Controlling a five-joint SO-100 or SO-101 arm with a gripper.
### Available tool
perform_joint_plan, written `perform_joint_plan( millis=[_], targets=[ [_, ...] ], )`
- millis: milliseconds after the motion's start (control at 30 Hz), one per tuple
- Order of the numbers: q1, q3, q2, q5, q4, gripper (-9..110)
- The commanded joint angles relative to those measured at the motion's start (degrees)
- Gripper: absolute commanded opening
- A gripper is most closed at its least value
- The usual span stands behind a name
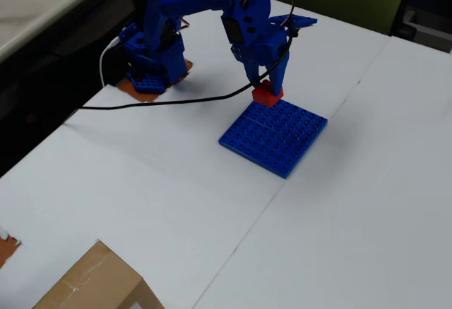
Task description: Pick up the 2x2 red block and go up the 8x8 blue block.
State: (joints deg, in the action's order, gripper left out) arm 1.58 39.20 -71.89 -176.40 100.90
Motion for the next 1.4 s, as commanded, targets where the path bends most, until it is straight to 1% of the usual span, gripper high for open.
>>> perform_joint_plan(
  millis=[0,300,1367],
  targets=[
    [-0.44,-1.67,-1.32,-13.36,0.53,0],
    [-0.53,0.88,-2.72,-13.18,-0.62,0],
    [-0.35,0.88,-2.81,-13.1,-0.88,0]
  ],
)
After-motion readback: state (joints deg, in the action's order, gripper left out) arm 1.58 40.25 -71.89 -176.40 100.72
